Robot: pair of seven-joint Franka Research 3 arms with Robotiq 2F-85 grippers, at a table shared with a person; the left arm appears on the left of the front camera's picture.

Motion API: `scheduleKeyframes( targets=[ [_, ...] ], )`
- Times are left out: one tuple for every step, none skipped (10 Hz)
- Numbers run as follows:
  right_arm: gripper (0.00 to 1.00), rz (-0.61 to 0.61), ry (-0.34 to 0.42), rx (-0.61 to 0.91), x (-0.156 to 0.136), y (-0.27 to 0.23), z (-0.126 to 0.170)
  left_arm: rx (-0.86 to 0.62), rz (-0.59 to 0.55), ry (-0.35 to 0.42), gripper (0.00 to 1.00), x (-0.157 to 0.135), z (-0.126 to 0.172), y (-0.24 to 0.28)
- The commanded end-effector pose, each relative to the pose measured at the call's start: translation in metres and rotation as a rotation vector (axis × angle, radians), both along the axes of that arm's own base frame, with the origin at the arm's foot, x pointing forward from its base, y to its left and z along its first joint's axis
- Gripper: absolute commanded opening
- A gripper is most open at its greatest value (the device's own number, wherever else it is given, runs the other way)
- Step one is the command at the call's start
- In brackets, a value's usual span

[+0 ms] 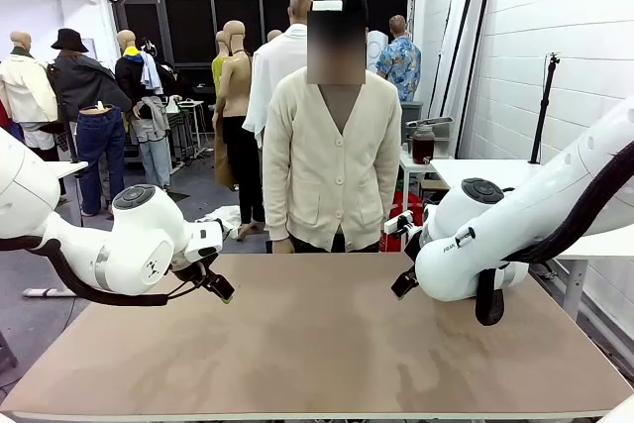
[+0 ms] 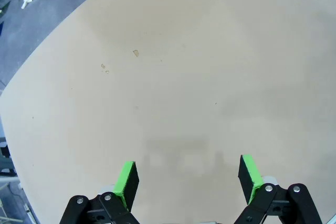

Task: Fold the training pants.
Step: Grab both ends of the Training pants handed by a person.

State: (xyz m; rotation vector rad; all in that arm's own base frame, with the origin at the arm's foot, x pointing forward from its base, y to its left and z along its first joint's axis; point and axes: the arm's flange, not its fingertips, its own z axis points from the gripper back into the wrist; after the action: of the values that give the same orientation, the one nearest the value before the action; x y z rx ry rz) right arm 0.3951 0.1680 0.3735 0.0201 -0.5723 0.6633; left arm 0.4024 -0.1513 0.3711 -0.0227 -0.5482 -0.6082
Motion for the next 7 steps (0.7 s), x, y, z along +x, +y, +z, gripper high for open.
scheduleKeyframes(
  targets=[
    [1.0,0.0,0.0,0.0,0.0,0.0,0.0,0.0,0.0,0.0,1.0,0.0,0.0,0.0],
    [1.0,-0.003,0.01,0.017,0.002,0.002,0.003,-0.002,0.011,0.01,1.0,0.001,0.006,0.004],
    [1.0,0.004,0.026,0.033,0.002,0.002,0.011,0.004,0.005,0.019,1.0,0.003,0.019,0.003],
    [1.0,-0.003,0.027,0.017,0.004,0.0,0.021,0.017,-0.015,0.037,1.0,0.004,0.034,0.001],
    [1.0,0.002,0.039,-0.009,0.003,-0.003,0.034,0.036,-0.016,0.066,1.0,0.006,0.05,-0.002],
    [1.0,0.005,0.045,-0.019,0.004,-0.004,0.044,0.042,-0.023,0.083,1.0,0.009,0.065,-0.003],
    [1.0,0.011,0.054,-0.033,0.002,-0.006,0.055,0.033,-0.03,0.106,1.0,0.008,0.076,-0.004]
  ],
)
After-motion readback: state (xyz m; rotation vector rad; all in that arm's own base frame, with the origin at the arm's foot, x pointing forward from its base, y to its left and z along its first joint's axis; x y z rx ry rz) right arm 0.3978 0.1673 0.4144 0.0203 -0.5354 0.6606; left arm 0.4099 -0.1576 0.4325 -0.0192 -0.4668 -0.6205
